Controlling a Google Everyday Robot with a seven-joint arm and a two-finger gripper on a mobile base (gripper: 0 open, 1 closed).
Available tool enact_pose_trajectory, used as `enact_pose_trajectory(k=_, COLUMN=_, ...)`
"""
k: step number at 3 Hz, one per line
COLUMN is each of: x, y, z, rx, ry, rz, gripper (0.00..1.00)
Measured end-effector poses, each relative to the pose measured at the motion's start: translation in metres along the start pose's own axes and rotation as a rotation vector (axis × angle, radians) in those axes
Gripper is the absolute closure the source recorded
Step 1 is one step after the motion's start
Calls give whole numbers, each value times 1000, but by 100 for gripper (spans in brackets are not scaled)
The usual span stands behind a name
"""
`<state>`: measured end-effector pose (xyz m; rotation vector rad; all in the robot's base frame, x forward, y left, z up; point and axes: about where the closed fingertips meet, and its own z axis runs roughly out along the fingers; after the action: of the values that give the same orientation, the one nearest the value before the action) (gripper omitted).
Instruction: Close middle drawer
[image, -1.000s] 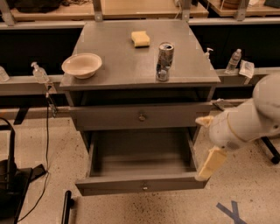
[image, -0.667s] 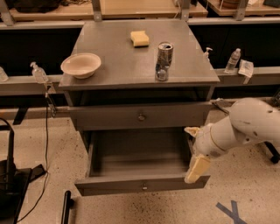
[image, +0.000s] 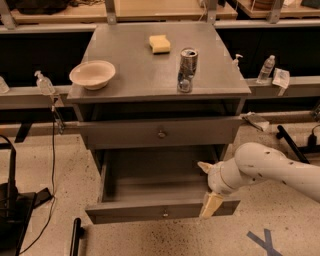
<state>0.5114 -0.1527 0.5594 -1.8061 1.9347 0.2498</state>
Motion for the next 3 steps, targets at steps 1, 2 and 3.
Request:
enact_pose_trajectory(k=1, x=-1, y=2, z=-1, rx=-14, ry=-3, rz=2, gripper=0)
enact_pose_trajectory(k=2, x=7, y=1, z=16, rx=9, ry=52, rz=-48, gripper=0)
enact_pose_trajectory(k=3, x=28, y=7, z=53, rx=44, ry=163, rz=-112, gripper=0)
